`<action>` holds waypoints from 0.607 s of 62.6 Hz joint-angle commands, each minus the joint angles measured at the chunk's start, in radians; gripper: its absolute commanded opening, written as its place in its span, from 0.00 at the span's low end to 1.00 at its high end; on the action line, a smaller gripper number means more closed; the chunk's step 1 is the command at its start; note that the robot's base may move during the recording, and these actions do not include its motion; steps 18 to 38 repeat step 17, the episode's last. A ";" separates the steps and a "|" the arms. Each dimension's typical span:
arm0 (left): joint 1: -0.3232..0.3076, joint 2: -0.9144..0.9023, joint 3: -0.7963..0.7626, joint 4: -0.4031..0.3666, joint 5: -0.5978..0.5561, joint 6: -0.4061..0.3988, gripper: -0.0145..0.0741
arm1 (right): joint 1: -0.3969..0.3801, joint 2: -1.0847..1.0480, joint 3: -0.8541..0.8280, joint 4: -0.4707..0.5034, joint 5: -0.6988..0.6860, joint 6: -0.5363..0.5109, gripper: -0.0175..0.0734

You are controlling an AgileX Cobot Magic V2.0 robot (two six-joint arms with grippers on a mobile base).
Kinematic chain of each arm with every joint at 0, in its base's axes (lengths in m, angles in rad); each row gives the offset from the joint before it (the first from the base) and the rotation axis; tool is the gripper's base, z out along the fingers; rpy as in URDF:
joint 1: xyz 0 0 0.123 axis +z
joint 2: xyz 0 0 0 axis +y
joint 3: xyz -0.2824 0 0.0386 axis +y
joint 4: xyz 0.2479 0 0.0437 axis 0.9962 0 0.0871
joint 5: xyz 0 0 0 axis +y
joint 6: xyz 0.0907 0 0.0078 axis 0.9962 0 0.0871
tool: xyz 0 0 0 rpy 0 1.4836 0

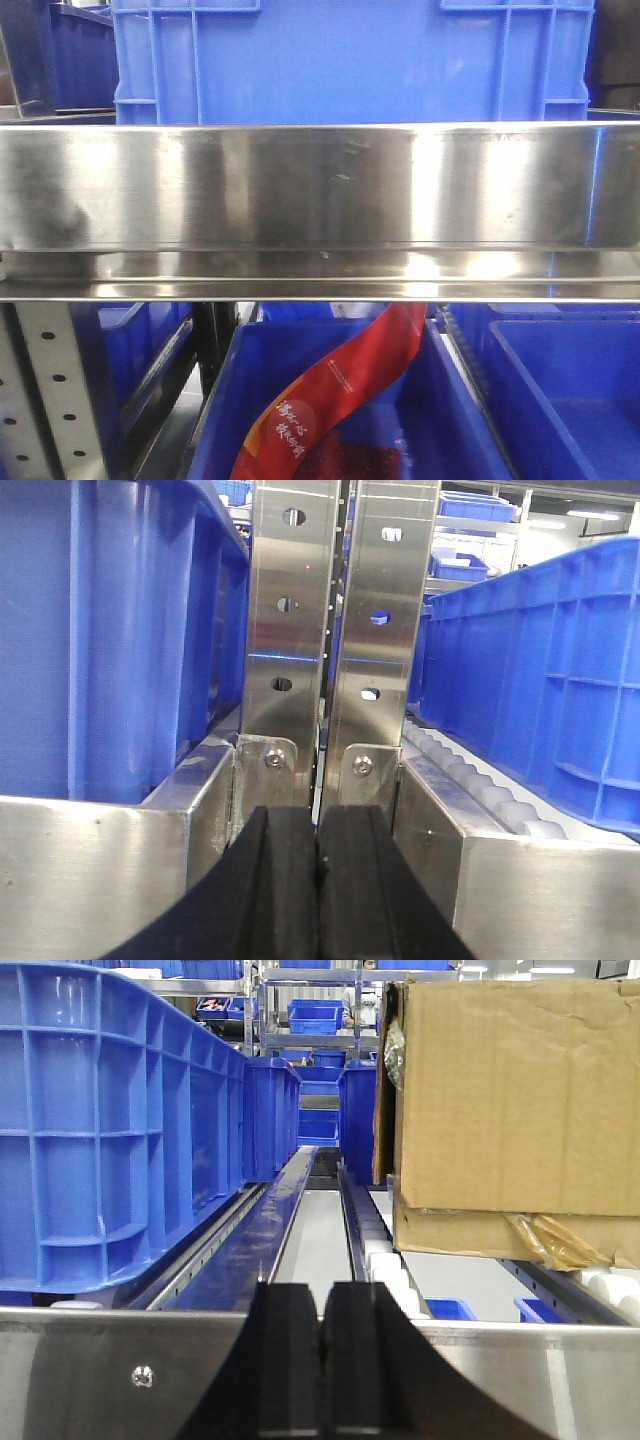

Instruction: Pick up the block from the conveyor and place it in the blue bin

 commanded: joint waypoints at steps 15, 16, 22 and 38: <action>0.002 -0.006 -0.002 -0.006 -0.008 0.003 0.04 | -0.005 -0.004 0.001 -0.007 -0.024 0.001 0.01; 0.002 -0.006 -0.002 -0.006 -0.008 0.003 0.04 | -0.005 -0.004 0.001 -0.007 -0.024 0.001 0.01; 0.002 -0.006 -0.002 -0.006 -0.008 0.003 0.04 | -0.005 -0.004 0.001 -0.007 -0.024 0.001 0.01; 0.002 -0.006 -0.002 -0.006 -0.008 0.003 0.04 | -0.005 -0.004 0.001 -0.007 -0.024 0.001 0.01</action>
